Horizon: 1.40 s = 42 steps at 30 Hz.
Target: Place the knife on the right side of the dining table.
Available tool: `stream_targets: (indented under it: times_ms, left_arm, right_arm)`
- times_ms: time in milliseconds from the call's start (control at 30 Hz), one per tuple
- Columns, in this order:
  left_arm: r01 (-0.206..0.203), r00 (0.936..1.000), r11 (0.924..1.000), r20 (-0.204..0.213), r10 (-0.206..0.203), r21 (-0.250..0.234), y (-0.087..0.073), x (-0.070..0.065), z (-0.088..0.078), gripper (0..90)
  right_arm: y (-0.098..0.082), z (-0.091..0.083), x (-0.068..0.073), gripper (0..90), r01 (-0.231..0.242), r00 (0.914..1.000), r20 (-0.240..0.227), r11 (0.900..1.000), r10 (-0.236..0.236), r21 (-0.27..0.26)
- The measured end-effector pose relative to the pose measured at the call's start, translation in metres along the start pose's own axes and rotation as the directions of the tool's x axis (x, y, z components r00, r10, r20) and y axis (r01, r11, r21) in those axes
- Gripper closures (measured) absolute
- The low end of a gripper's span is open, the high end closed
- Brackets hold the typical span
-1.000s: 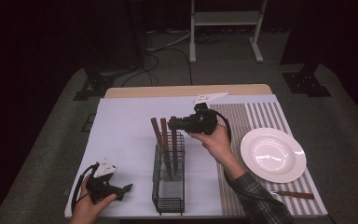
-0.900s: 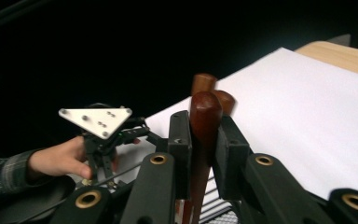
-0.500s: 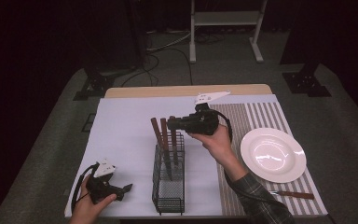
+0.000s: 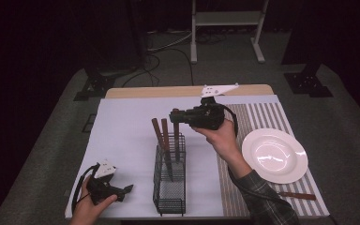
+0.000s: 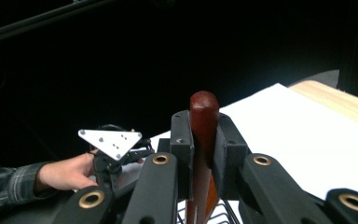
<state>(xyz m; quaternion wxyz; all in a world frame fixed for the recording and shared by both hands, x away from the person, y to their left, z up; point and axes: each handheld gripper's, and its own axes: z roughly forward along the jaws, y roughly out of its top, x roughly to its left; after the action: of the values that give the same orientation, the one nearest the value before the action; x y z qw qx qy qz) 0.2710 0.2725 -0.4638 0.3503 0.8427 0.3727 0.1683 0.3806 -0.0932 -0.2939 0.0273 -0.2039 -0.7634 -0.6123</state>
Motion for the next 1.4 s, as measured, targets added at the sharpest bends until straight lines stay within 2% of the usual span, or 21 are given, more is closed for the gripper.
stream_targets:
  times_ms: [500, 900, 1167, 1400]
  left_arm:
    - [0.002, 1.0, 1.0, 0.001, -0.002, 0.0, 0.0, 0.0, 0.0, 0.0]
    - [0.0, 1.0, 1.0, 0.001, 0.0, 0.002, 0.0, 0.0, 0.0, 0.0]
    - [0.0, 1.0, 1.0, 0.001, 0.0, 0.002, 0.0, 0.0, 0.0, 0.0]
    - [0.0, 1.0, 1.0, 0.001, 0.0, 0.002, 0.0, 0.0, 0.0, 0.0]
  right_arm:
    - [0.027, -0.014, 0.01, 79.9, 0.042, 0.9988, 0.027, 0.998, -0.041, -0.052]
    - [0.049, -0.034, 0.016, 80.0, 0.072, 0.9961, 0.059, 0.991, -0.066, -0.11]
    - [0.058, -0.054, 0.014, 79.9, 0.087, 0.9919, 0.106, 0.983, -0.071, -0.162]
    - [0.056, -0.072, 0.007, 79.9, 0.107, 0.9798, 0.186, 0.977, -0.073, -0.185]
